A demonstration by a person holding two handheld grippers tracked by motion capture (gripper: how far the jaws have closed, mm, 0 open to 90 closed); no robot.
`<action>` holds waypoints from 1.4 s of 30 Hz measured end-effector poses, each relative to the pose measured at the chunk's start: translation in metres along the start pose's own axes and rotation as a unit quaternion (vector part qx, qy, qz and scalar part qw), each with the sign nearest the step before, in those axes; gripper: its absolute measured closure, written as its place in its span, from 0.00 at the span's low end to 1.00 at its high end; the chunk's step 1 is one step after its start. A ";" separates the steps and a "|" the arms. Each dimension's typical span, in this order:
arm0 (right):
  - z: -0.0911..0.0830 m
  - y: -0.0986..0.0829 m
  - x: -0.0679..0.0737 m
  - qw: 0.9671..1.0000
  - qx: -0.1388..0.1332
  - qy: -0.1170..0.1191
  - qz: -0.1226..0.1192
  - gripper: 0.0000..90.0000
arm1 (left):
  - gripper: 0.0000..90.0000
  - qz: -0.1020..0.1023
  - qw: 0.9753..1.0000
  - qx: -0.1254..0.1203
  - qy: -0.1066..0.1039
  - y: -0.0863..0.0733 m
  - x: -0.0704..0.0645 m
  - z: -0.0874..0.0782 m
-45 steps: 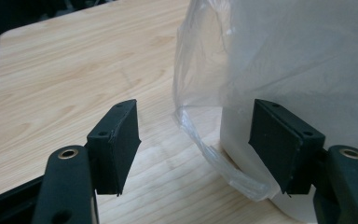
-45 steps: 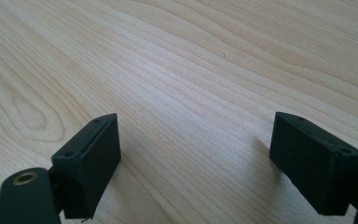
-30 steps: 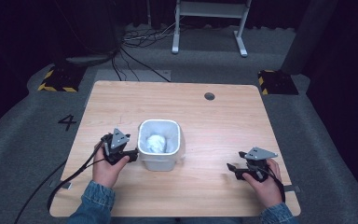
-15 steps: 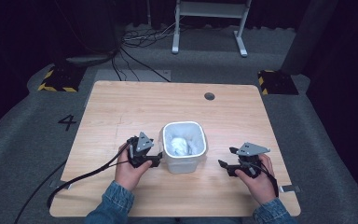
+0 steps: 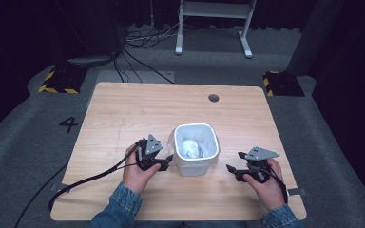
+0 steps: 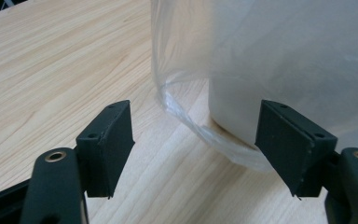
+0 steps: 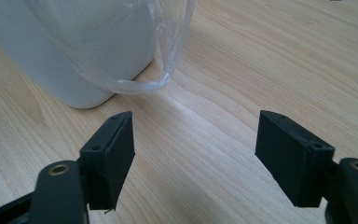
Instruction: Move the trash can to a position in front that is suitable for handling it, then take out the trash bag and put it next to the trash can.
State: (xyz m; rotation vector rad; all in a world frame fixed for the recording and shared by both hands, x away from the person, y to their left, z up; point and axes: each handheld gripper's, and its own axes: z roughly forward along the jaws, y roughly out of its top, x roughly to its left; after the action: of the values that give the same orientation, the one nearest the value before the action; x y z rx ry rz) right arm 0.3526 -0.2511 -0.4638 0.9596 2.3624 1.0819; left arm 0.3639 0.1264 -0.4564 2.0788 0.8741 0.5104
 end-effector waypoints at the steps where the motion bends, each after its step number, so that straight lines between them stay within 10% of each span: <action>1: 0.000 0.000 0.000 1.000 0.001 0.001 0.000 0.31 | 0.28 0.006 1.000 0.002 0.005 0.000 0.000 -0.003; 15: 0.004 0.007 0.006 0.999 -0.007 0.028 -0.022 0.18 | 0.21 -0.004 1.000 0.003 0.004 -0.022 -0.002 -0.034; 25: 0.012 0.022 0.023 0.996 -0.025 0.063 -0.054 0.33 | 0.19 0.007 0.999 -0.007 -0.031 -0.022 -0.018 -0.027; 35: 0.009 0.038 0.028 0.991 -0.013 0.108 -0.074 0.93 | 0.81 0.012 0.998 0.004 -0.057 -0.003 -0.021 -0.028; 42: -0.018 0.045 0.035 0.990 -0.038 0.106 -0.088 1.00 | 0.93 0.011 0.998 -0.027 -0.062 0.005 -0.016 -0.050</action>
State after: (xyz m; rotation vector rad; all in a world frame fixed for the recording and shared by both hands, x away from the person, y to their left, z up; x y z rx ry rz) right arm 0.3368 -0.2140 -0.4195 0.6211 2.4960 1.2465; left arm 0.3246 0.1383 -0.4236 2.0500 0.7576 0.4078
